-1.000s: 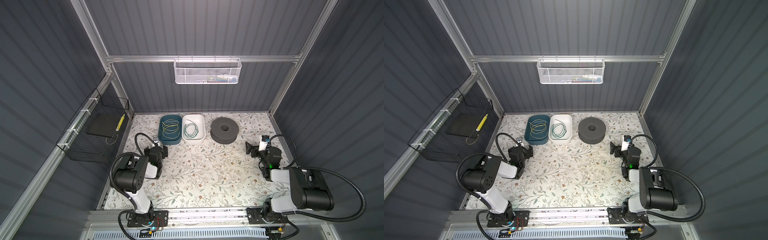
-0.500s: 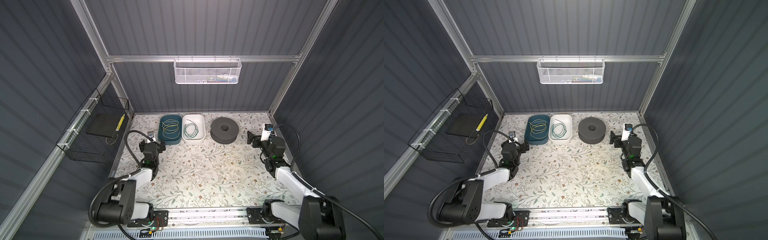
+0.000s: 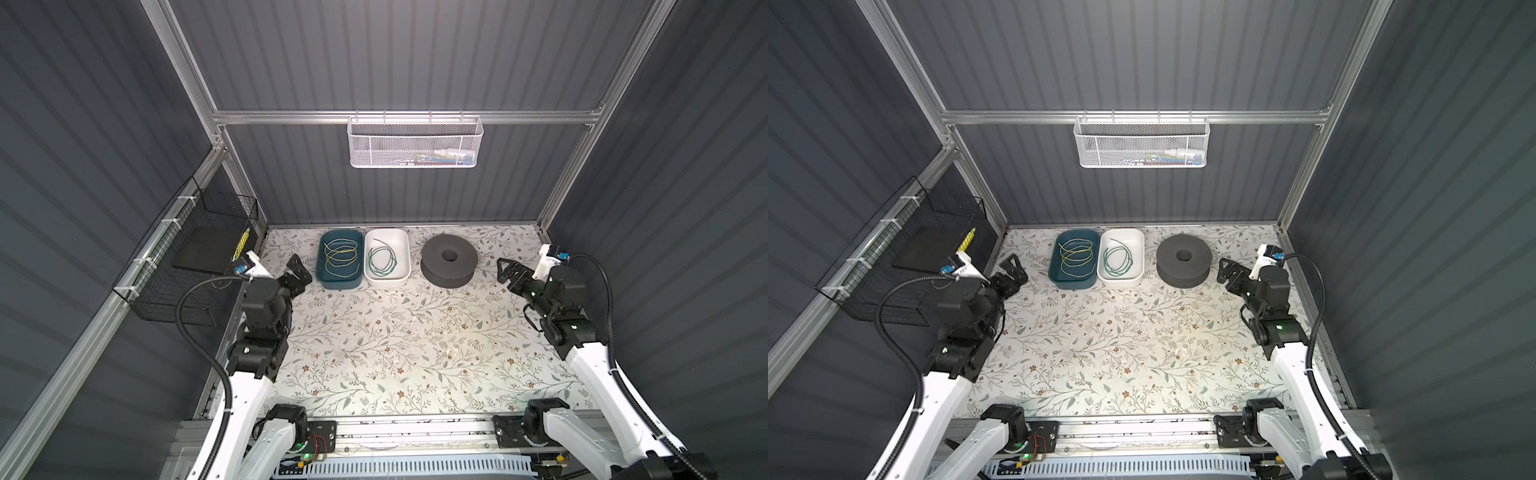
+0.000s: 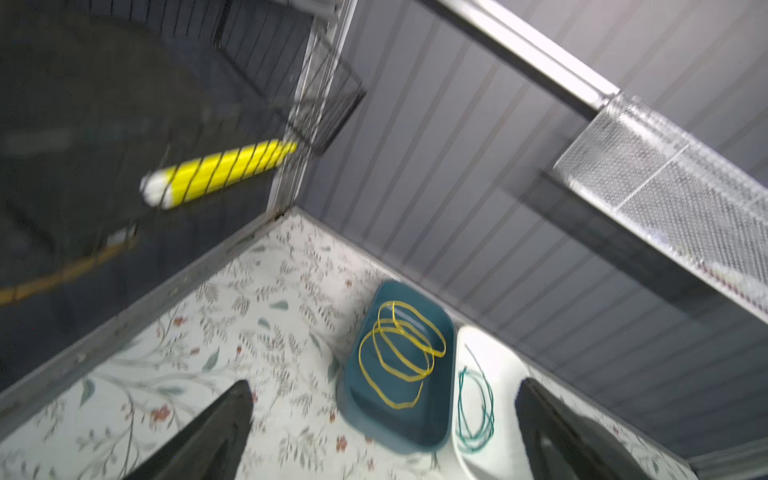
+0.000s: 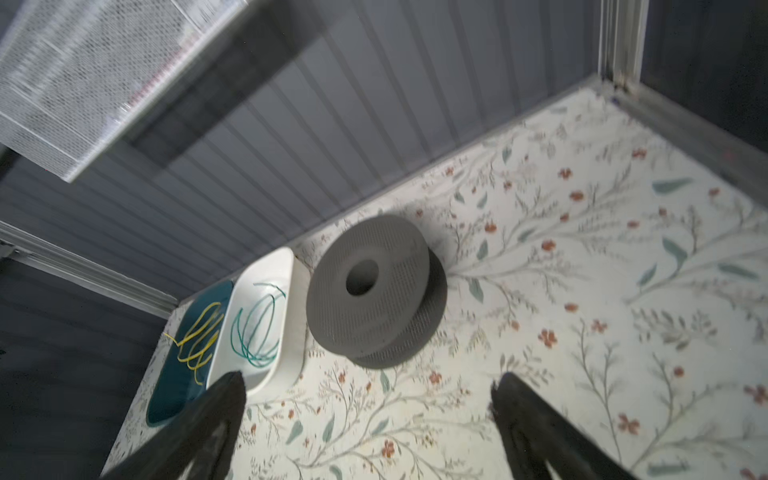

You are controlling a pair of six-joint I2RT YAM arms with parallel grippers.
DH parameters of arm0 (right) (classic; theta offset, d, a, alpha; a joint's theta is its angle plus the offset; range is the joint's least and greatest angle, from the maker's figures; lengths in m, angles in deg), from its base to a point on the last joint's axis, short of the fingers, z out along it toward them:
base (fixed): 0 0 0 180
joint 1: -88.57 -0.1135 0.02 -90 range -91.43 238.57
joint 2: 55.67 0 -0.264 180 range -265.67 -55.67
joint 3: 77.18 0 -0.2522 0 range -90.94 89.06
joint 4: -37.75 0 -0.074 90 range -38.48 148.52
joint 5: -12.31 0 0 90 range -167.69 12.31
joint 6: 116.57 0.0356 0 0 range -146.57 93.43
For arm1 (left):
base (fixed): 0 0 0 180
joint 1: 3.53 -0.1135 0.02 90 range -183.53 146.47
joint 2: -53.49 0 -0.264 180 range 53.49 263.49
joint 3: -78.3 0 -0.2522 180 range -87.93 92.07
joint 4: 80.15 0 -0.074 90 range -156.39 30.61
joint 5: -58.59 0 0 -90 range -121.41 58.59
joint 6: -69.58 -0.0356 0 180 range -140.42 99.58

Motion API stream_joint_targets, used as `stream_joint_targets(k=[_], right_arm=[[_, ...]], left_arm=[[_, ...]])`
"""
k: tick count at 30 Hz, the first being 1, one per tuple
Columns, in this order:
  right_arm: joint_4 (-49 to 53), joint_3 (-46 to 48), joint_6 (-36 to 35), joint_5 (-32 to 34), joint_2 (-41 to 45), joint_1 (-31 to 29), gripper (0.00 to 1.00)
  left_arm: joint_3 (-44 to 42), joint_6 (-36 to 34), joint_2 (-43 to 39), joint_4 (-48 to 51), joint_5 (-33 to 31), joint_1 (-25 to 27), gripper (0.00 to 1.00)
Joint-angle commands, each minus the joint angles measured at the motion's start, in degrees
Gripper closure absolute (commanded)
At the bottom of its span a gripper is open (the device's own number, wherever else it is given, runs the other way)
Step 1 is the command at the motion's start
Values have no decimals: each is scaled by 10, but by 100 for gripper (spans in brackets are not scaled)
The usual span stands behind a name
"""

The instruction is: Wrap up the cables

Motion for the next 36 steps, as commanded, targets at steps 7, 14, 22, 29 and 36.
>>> stream_joint_targets(k=[7,14,22,29,36], right_arm=[[18,42,39,-94,-15,3,7],[-154,126,107,-183,-41,5,8],[-287,136,194,-207,-172,15,14],[-594,127,330,-286,-371,23,30],[-840,83,468,-302,-579,24,63]], left_arm=[[-183,142,-120,-22,146,-2,1],[-246,188,-17,-262,304,-2,1],[-250,244,114,-387,380,-2,0],[-280,292,95,-427,349,-2,1],[-292,311,49,-416,299,-2,1]])
